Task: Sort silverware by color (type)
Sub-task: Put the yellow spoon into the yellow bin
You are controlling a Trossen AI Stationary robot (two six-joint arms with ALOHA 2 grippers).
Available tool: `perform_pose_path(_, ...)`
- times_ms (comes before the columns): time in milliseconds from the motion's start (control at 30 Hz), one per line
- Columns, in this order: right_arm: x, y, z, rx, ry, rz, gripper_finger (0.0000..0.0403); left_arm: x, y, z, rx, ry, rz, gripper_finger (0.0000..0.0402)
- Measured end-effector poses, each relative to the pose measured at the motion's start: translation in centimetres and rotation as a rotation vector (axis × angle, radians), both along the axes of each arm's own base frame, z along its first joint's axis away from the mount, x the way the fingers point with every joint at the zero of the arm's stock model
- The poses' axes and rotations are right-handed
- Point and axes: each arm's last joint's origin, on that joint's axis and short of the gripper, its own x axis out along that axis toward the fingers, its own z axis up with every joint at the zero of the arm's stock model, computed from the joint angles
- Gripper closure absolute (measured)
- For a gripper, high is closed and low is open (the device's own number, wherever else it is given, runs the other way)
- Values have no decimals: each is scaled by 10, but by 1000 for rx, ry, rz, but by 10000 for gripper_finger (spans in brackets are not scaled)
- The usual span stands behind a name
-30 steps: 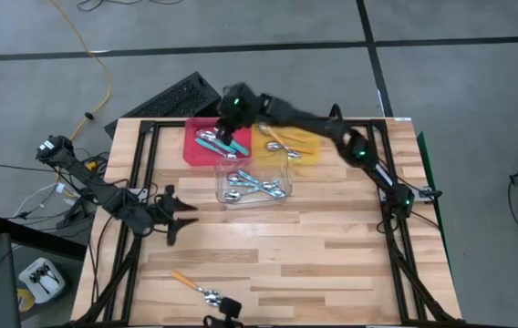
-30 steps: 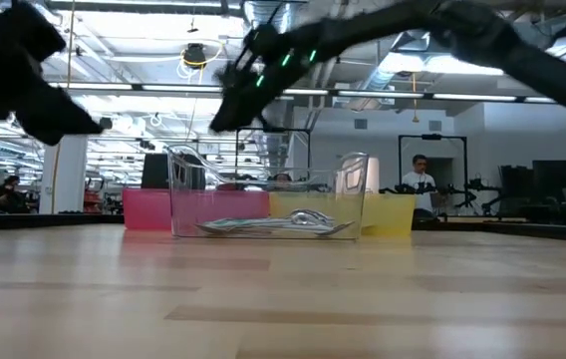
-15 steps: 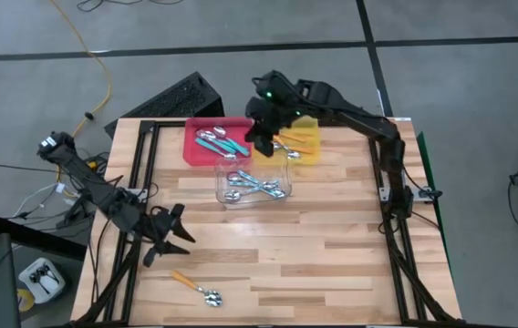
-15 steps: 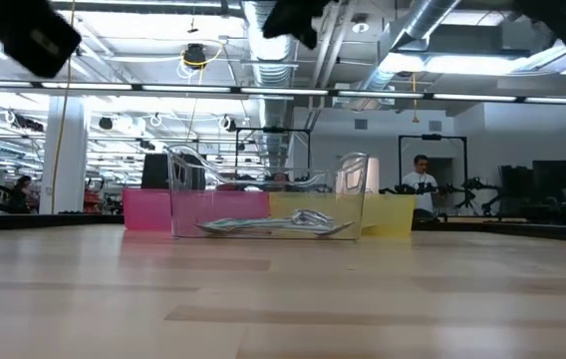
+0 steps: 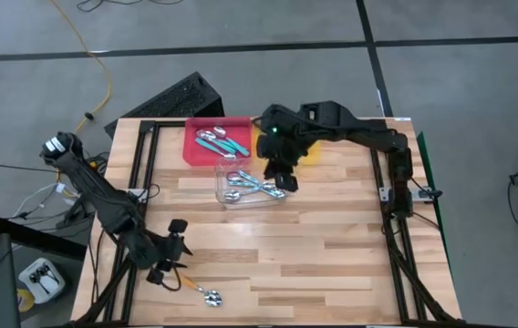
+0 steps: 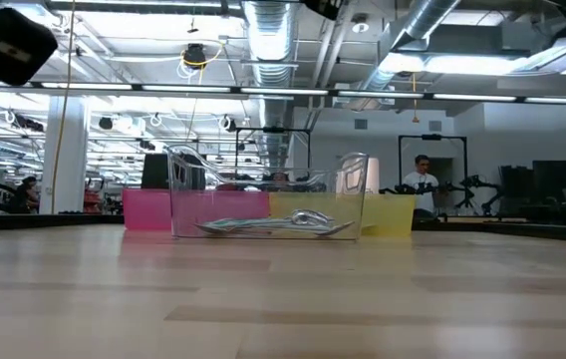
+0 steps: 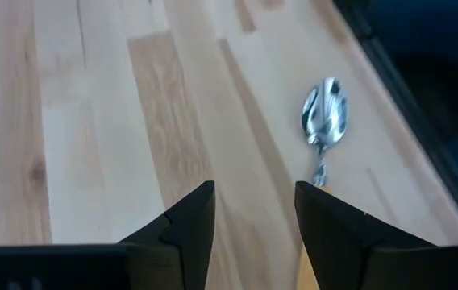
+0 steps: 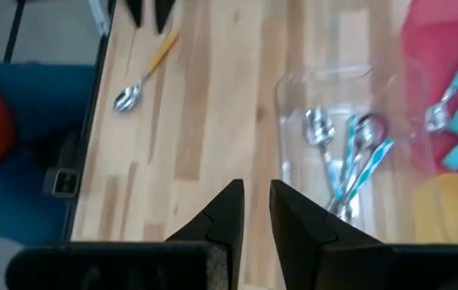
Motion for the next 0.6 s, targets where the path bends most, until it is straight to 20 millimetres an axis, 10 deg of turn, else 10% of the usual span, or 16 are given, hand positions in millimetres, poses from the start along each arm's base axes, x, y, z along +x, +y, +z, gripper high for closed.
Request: perform_pose_path(600, 4, 24, 1, -20, -24, 72, 316, 19, -21, -39, 153, 64, -74, 246)
